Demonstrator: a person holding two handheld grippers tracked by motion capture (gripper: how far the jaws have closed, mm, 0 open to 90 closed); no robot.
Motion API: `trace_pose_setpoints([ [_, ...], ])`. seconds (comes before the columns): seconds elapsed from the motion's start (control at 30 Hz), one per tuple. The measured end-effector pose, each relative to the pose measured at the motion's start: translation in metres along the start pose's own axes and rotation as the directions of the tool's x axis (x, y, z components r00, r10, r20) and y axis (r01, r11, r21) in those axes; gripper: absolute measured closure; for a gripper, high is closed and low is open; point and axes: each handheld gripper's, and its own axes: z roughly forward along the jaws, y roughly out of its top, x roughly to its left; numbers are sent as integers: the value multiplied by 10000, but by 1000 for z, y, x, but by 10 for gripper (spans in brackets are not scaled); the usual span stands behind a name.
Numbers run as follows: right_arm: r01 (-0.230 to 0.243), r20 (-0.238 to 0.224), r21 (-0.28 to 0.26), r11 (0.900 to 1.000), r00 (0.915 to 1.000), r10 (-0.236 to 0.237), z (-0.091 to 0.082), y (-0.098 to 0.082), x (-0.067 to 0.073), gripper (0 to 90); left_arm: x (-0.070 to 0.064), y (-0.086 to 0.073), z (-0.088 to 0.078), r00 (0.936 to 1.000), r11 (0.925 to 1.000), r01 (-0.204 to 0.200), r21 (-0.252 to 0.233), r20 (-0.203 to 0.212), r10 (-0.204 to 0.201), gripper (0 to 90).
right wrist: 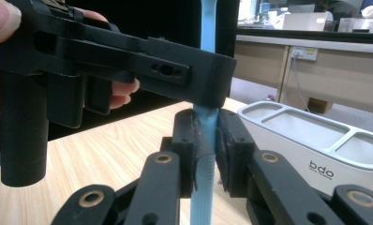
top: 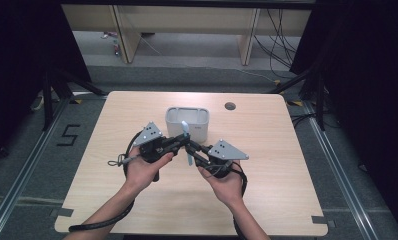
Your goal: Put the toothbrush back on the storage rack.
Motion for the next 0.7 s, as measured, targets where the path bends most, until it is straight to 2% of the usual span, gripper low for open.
trace_pose_setpoints([
  [0.13,-266,33,-19,9996,9996,266,1,0,3,787,0,1,-1,9999,9999,-102,25,-14,102,853],
  [0.17,-125,109,-65,9999,9999,125,1,1,2,786,0,2,-1,9999,9999,-109,49,-18,109,853],
  [0.23,-272,-73,-20,9996,9996,272,2,1,2,777,1,2,-1,9999,9999,-146,72,0,146,854],
  [0.33,-316,-5,124,9994,9995,316,2,2,3,706,0,3,0,9995,9995,-311,61,39,311,854],
  [0.37,3,146,202,9998,9999,-6,2,1,2,659,-1,4,0,9993,9992,-386,50,5,386,854],
  [0.43,-170,99,368,9992,9998,166,1,1,3,639,0,4,0,9989,9989,-474,46,-42,474,854],
  [0.47,1,60,331,9995,10000,-3,1,1,2,622,0,4,0,9987,9987,-504,26,-77,504,854],
  [0.5,-71,102,482,9988,9999,67,-2,1,2,592,1,4,0,9985,9986,-528,-1,-153,528,854],
  [0.57,-113,54,567,9983,9999,111,-3,1,3,584,2,4,0,9983,9985,-552,-13,-190,552,854],
  [0.6,41,128,673,9977,9999,-49,-6,1,2,565,3,4,0,9982,9985,-541,-32,-273,540,854],
  [0.67,53,157,755,9971,9999,-65,-8,1,2,560,4,4,-1,9980,9985,-543,-47,-324,541,854],
  [0.7,-54,98,769,9970,9999,47,-9,0,2,550,5,4,-1,9979,9984,-557,-65,-344,554,854],
])
